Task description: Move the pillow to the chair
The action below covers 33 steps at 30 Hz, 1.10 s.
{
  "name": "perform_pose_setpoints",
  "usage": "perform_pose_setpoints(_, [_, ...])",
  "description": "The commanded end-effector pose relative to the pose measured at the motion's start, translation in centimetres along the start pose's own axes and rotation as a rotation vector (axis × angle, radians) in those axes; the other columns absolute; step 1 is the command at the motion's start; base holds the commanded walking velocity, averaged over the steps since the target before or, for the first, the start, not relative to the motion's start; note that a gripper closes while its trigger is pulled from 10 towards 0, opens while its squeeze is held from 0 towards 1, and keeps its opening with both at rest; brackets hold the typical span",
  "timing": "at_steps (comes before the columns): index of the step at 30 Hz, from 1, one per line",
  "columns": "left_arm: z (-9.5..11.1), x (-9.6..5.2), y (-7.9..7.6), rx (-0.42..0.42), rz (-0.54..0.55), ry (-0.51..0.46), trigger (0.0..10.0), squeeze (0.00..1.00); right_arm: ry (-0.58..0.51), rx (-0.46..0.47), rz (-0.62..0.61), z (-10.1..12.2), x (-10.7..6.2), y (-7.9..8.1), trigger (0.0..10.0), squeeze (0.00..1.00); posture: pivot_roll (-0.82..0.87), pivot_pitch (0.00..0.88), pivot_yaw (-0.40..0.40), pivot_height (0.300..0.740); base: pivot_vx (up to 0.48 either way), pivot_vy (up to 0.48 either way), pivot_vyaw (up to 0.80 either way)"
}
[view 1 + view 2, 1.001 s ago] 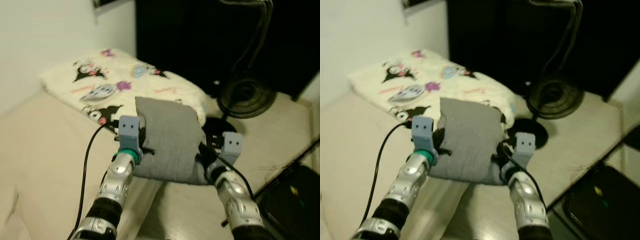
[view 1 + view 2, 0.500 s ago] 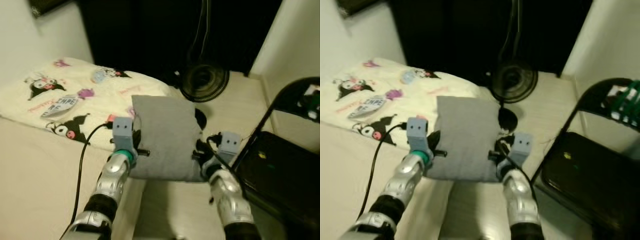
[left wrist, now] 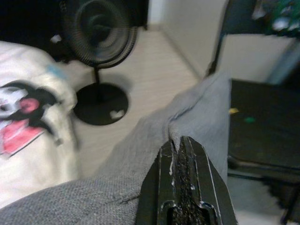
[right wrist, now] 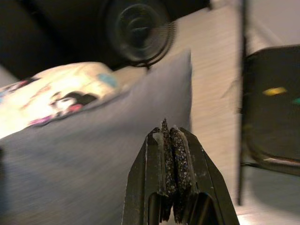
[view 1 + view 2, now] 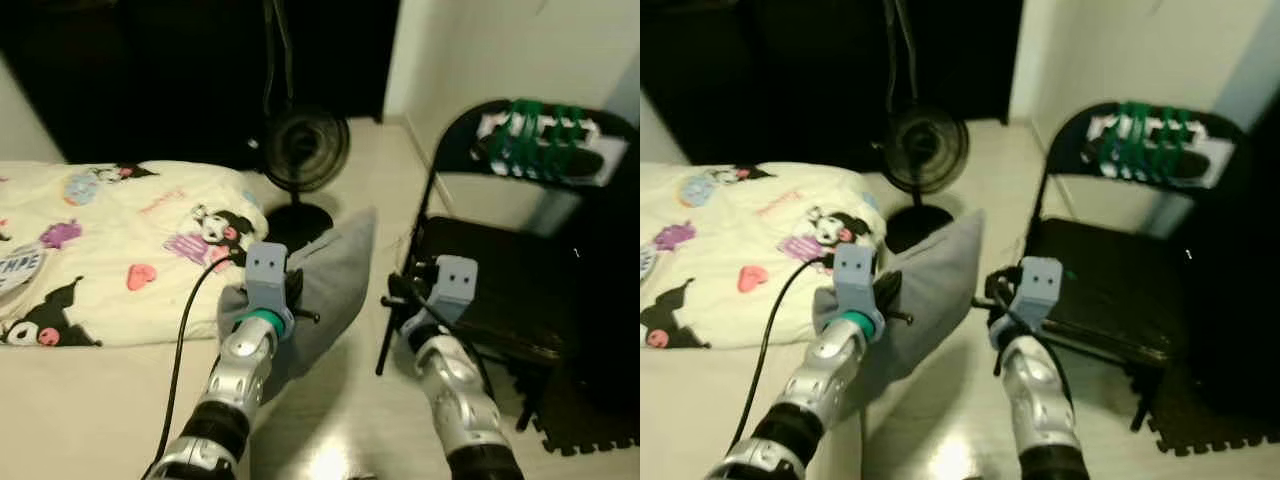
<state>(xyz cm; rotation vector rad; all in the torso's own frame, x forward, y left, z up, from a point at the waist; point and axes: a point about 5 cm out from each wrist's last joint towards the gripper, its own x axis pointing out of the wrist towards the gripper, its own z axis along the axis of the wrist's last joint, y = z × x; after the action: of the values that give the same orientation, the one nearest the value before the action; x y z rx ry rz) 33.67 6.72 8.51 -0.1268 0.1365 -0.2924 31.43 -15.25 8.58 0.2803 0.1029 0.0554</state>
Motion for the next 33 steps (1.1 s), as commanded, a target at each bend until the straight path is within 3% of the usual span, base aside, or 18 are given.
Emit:
perform_pose_setpoints(1, [1.7,0.2,0.1,0.006,-0.002,-0.101,10.0,0.0,0.003,-0.001,0.021,-0.1,-0.1,0.5,10.0,0.0,-0.05,0.0,0.107,0.74,0.0,0.0,-0.8])
perform_pose_setpoints(24, [2.9,0.6,0.6,-0.017,0.045,-0.137,10.0,0.0,0.003,-0.028,0.04,0.3,-0.2,0.1,10.0,0.0,-0.05,0.0,0.075,0.74,0.0,0.0,-0.79])
perform_pose_setpoints(33, [3.0,0.6,0.4,-0.034,0.049,-0.148,10.0,0.0,0.002,-0.051,0.026,0.4,-0.9,-1.2,10.0,0.0,-0.06,0.0,0.048,0.74,0.0,0.0,0.0])
